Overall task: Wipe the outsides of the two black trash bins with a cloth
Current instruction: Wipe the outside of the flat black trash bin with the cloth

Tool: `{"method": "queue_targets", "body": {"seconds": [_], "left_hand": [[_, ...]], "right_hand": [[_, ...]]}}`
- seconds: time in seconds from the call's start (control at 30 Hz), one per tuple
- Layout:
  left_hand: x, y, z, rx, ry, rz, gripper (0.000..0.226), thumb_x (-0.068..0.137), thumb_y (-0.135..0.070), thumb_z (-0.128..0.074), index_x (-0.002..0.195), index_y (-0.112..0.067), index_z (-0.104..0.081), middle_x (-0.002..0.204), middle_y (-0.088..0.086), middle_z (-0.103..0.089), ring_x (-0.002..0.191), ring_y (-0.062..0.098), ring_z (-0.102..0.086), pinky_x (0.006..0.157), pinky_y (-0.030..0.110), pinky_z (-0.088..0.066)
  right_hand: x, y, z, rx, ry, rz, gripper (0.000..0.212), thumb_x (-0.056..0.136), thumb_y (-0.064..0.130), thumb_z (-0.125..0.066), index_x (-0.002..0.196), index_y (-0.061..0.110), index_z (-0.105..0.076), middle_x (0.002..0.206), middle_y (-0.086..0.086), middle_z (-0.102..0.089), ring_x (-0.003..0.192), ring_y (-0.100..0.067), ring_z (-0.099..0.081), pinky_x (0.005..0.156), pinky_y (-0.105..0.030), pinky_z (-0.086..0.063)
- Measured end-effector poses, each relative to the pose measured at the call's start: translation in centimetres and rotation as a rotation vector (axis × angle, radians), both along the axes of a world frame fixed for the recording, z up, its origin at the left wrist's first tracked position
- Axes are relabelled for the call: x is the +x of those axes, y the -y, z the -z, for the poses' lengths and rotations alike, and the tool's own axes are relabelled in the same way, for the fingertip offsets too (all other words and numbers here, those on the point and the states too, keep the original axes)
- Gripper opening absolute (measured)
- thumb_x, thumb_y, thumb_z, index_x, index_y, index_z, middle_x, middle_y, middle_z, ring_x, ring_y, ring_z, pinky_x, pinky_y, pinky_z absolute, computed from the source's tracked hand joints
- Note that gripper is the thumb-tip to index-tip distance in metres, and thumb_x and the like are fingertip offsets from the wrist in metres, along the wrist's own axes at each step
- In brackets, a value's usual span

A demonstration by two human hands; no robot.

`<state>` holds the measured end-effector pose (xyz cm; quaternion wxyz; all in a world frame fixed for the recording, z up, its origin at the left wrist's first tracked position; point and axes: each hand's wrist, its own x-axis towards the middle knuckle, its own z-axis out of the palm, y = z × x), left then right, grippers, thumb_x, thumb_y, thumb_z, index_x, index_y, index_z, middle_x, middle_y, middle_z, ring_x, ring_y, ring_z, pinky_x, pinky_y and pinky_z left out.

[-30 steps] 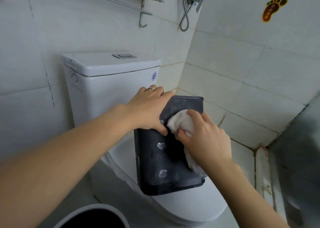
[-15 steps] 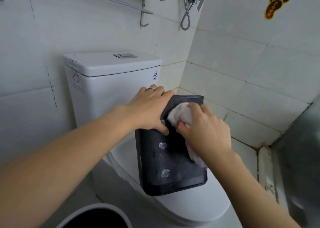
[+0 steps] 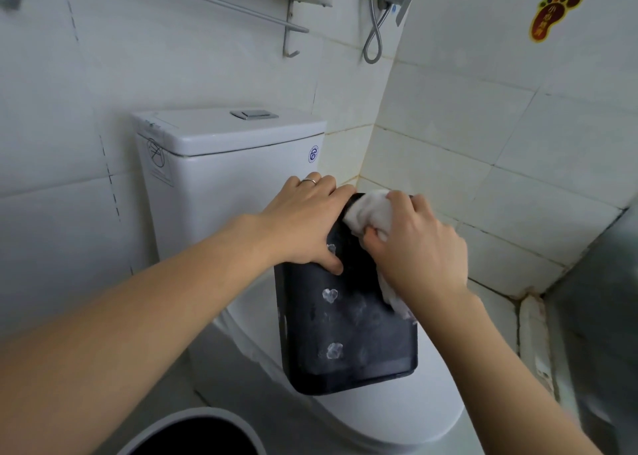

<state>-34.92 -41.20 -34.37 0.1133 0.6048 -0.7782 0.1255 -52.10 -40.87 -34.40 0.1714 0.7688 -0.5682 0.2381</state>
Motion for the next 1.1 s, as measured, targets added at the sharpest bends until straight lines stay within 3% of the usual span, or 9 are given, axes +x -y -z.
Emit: {"method": "queue_targets", "body": {"seconds": [0.17,0.27,0.37,0.43,0.53,0.63,0.73,0.93,1.1], "left_hand": [[0.2,0.2,0.0,0.001,-0.02,-0.004,0.109,0.047,-0.071,-0.079,0.135,-0.023,-0.037,0.114,-0.003,-0.046,0.109,0.022,-0.041,0.088,0.036,-0.033],[0.1,0.0,-0.4,0.093,-0.108,-0.014,0.119,0.045,-0.072,-0.082,0.139,-0.019,-0.033,0.127,-0.002,-0.047,0.117,0.023,-0.037,0.096,0.04,-0.033],[0.5,-0.2,-1.6,0.214,-0.196,-0.008,0.113,0.046,-0.065,-0.086,0.141,-0.031,-0.035,0.119,-0.008,-0.044,0.118,0.019,-0.031,0.097,0.04,-0.032],[1.5,-0.3,-2.3,0.294,-0.211,-0.023,0.113,0.05,-0.052,-0.09,0.145,-0.047,-0.029,0.112,-0.011,-0.038,0.112,0.016,-0.029,0.097,0.04,-0.033],[3.0,-0.1,-2.7,0.403,-0.265,-0.017,0.118,0.057,-0.029,-0.092,0.146,-0.058,-0.021,0.114,-0.009,-0.041,0.113,0.018,-0.034,0.097,0.042,-0.043],[3.5,0.1,-2.3,0.4,-0.348,0.003,0.119,0.056,-0.02,-0.094,0.149,-0.046,-0.024,0.131,-0.006,-0.048,0.115,0.019,-0.049,0.096,0.041,-0.049],[3.8,-0.1,-1.8,0.359,-0.43,0.017,0.097,0.054,-0.019,-0.095,0.132,-0.034,-0.04,0.117,-0.007,-0.058,0.102,0.018,-0.058,0.086,0.036,-0.051],[4.2,-0.6,-1.6,0.344,-0.474,0.072,0.092,0.055,-0.019,-0.094,0.133,-0.036,-0.048,0.112,-0.013,-0.062,0.099,0.012,-0.06,0.077,0.024,-0.049],[4.0,-0.6,-1.7,0.332,-0.438,0.077,0.085,0.057,-0.021,-0.092,0.129,-0.037,-0.05,0.11,-0.011,-0.063,0.098,0.014,-0.061,0.081,0.032,-0.053]], "right_hand": [[-1.1,-1.7,2.3,0.006,-0.017,0.01,0.04,0.088,0.045,-0.055,0.12,0.022,-0.055,0.101,0.0,-0.055,0.07,-0.036,-0.062,0.051,-0.03,-0.027],[-1.3,-1.8,2.9,0.003,0.015,0.009,0.036,0.085,0.042,-0.061,0.113,0.019,-0.058,0.091,-0.001,-0.054,0.056,-0.036,-0.058,0.047,-0.028,-0.024],[-1.5,-1.8,3.0,-0.01,0.061,0.023,0.035,0.084,0.041,-0.062,0.111,0.019,-0.058,0.087,0.0,-0.051,0.049,-0.034,-0.047,0.046,-0.026,-0.022],[-1.7,-1.9,3.1,-0.007,0.073,0.036,0.034,0.086,0.043,-0.058,0.113,0.021,-0.056,0.088,0.002,-0.05,0.051,-0.03,-0.041,0.046,-0.027,-0.021],[-1.7,-2.0,2.9,0.015,0.066,0.052,0.036,0.089,0.046,-0.053,0.118,0.024,-0.052,0.093,0.003,-0.049,0.059,-0.033,-0.054,0.048,-0.029,-0.025],[-1.7,-2.2,2.8,0.035,0.049,0.06,0.039,0.09,0.049,-0.05,0.122,0.026,-0.05,0.097,0.004,-0.049,0.066,-0.033,-0.059,0.051,-0.03,-0.027],[-1.7,-2.2,2.9,0.041,0.068,0.049,0.038,0.089,0.047,-0.054,0.12,0.025,-0.052,0.094,0.003,-0.049,0.063,-0.034,-0.058,0.049,-0.03,-0.026],[-1.3,-2.5,2.3,0.049,0.024,0.02,0.037,0.088,0.045,-0.055,0.12,0.026,-0.054,0.097,0.003,-0.053,0.066,-0.035,-0.06,0.051,-0.03,-0.032],[0.5,-1.6,0.7,0.011,-0.007,-0.039,0.041,0.091,0.046,-0.049,0.128,0.027,-0.049,0.112,0.002,-0.053,0.077,-0.035,-0.062,0.056,-0.032,-0.032]]}}
